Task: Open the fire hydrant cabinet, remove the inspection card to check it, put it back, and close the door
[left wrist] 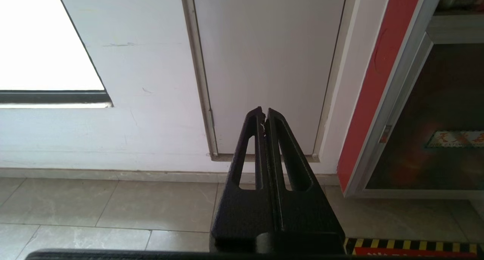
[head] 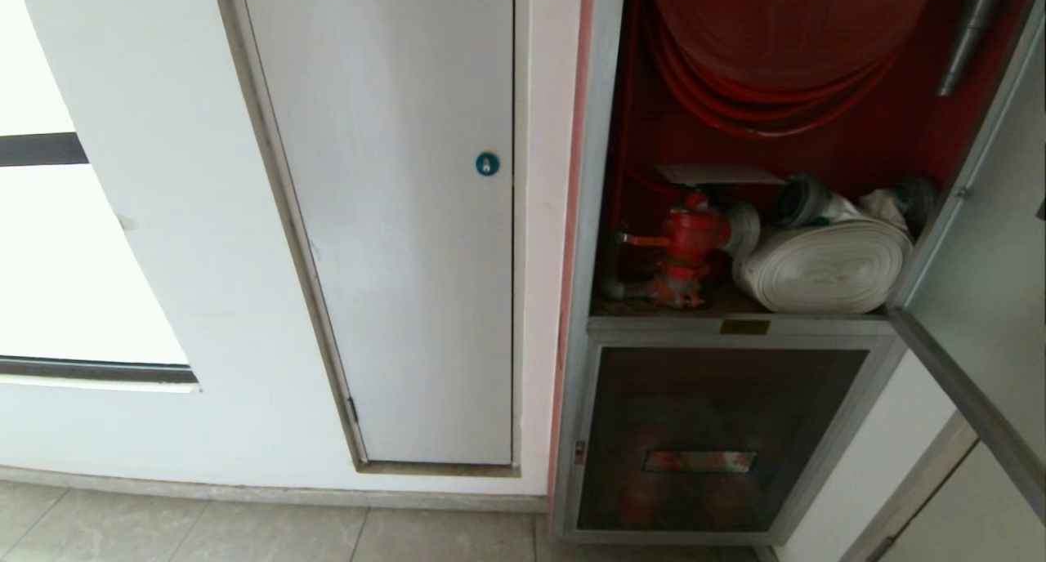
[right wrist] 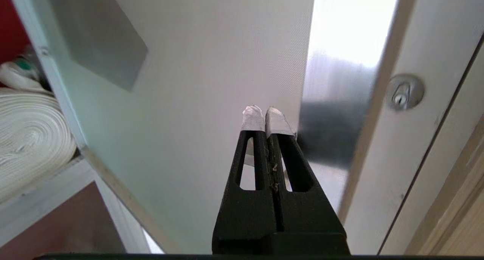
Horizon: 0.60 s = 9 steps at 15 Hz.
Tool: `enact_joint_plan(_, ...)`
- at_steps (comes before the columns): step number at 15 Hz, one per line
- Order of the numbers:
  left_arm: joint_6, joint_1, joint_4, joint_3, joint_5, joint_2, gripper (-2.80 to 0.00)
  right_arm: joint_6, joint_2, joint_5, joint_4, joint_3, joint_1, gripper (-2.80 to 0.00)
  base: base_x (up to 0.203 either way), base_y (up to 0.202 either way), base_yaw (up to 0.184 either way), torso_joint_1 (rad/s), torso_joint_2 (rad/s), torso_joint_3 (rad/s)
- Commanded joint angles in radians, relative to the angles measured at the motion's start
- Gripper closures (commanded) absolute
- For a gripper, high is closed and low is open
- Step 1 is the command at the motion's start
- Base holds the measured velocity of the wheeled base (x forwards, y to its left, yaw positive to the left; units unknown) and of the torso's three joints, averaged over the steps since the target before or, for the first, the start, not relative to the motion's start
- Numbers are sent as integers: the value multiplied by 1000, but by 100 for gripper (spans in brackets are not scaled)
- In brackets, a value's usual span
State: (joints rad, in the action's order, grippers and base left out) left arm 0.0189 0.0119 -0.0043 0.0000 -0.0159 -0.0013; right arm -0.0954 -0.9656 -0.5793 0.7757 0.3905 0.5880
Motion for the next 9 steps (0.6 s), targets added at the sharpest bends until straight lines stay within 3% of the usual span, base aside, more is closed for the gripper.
enact_joint_plan(1, 0, 0, 0, 3, 0, 0, 0, 23, -29, 53, -20, 28, 85, 0, 0, 0, 0, 0, 0, 0)
enact_joint_plan(3, 0, 0, 0, 3, -1, 0, 0, 58, -73, 126, -29, 53, 164, 0, 0, 0, 0, 0, 0, 0)
enact_joint_plan(9, 0, 0, 0, 3, -1, 0, 0, 92, -146, 234, -33, 134, 304, 0, 0, 0, 0, 0, 0, 0)
